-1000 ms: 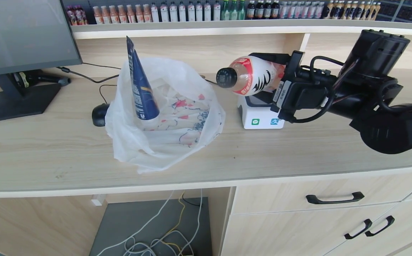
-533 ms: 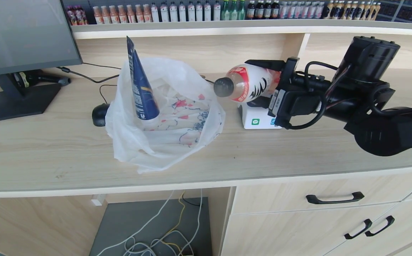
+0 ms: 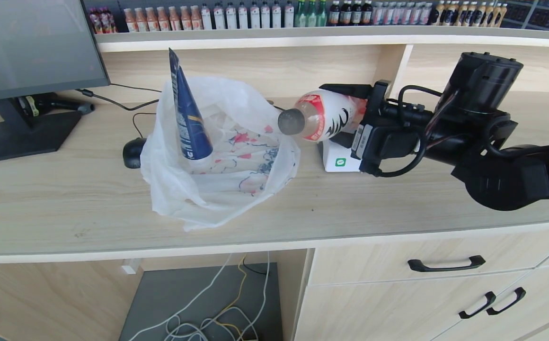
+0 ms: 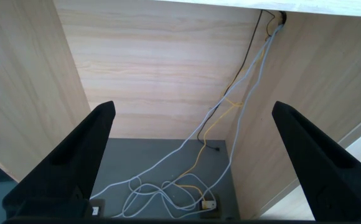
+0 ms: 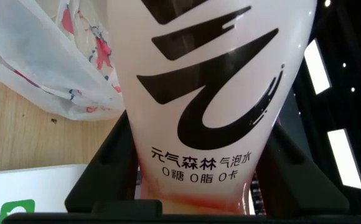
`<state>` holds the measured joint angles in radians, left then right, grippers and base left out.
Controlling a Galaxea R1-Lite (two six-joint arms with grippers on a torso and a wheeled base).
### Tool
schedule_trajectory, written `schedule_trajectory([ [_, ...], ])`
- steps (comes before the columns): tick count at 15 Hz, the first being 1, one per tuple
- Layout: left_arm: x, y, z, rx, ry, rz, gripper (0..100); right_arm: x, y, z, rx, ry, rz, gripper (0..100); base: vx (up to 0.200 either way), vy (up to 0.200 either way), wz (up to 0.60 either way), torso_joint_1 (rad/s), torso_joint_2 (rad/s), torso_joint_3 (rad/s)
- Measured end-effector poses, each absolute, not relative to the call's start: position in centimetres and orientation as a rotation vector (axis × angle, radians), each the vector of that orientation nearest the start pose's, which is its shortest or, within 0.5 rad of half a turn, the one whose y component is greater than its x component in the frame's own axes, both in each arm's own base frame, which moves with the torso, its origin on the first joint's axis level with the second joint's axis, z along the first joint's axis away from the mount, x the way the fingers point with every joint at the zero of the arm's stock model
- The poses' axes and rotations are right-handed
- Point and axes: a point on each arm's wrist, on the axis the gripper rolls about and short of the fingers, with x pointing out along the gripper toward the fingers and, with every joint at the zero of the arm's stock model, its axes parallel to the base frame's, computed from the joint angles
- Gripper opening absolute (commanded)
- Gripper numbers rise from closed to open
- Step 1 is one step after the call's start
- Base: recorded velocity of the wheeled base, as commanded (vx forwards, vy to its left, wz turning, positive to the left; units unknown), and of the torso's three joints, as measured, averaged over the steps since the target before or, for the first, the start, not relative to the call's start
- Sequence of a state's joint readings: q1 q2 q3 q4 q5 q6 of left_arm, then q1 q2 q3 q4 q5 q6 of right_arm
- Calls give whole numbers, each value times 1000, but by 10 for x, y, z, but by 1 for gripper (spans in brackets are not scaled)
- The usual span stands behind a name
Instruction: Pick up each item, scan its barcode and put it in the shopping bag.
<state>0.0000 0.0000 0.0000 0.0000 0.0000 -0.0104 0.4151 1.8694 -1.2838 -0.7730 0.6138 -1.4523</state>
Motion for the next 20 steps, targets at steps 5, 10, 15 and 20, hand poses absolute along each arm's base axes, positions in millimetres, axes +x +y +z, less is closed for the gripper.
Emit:
schedule_trajectory([
  [5,-23,0,75,-11,0,0,100,335,163,271,-1331,-903,693,0,0,0,0,0,0,0],
  [10,-23,0,75,-10,0,0,100,334,165,271,-1331,-907,697,0,0,0,0,0,0,0],
  [15,-23,0,75,-10,0,0,100,325,162,277,-1271,-889,714,0,0,0,0,0,0,0],
  [20,-23,0,75,-10,0,0,100,304,153,304,-1055,-881,717,0,0,0,0,0,0,0],
])
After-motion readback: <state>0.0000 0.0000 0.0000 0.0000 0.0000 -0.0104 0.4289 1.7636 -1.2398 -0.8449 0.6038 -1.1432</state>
